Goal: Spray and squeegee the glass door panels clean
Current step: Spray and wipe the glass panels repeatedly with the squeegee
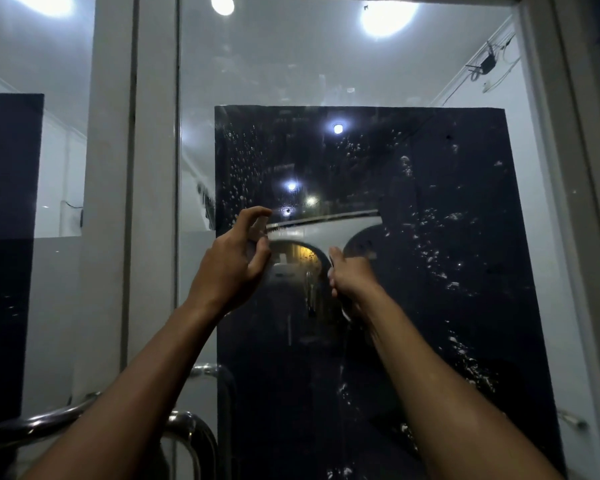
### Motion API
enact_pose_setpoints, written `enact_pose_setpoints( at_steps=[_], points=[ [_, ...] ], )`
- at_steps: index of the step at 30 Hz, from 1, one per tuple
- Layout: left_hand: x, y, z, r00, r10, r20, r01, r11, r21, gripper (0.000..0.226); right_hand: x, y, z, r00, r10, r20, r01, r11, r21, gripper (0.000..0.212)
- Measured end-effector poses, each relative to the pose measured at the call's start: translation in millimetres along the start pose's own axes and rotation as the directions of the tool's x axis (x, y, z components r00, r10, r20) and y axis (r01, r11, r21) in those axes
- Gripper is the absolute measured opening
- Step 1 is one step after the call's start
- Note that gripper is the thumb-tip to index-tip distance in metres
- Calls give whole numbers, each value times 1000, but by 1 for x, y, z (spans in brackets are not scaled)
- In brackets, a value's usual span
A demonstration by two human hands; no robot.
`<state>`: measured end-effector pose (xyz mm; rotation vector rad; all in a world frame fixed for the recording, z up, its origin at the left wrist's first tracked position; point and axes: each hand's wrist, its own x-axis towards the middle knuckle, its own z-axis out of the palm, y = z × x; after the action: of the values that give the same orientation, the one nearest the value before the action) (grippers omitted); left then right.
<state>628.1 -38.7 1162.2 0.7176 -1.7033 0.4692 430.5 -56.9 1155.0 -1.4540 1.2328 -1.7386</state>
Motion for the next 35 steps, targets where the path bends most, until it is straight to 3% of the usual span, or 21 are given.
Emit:
enact_pose_setpoints(
  at_steps=[5,15,22,28,31,35],
  points=[
    [-9,-4,-3,1000,-20,24,20,1000,5,38,-48,77,-4,995,86,47,-77,982,-171,56],
    [-14,0,12,998,-55,35,56,998,-8,37,8,-37,-1,998,-53,-28,52,998,-35,43],
    [-22,-5,15,995,-88,45,89,996,-6,38,-45,48,8,993,92,71,-84,991,-106,50],
    [-17,-3,18,996,-91,19,91,995,-29,39,-11,0,19,1000,1,20,-1,1000,-13,44],
    [-21,-1,19,997,-78,20,79,996,-36,39,10,-20,23,1000,-24,-6,24,998,-60,48],
    [-31,-9,19,995,-94,17,94,995,-45,39,-9,28,23,998,28,61,-26,999,-43,41]
  ],
)
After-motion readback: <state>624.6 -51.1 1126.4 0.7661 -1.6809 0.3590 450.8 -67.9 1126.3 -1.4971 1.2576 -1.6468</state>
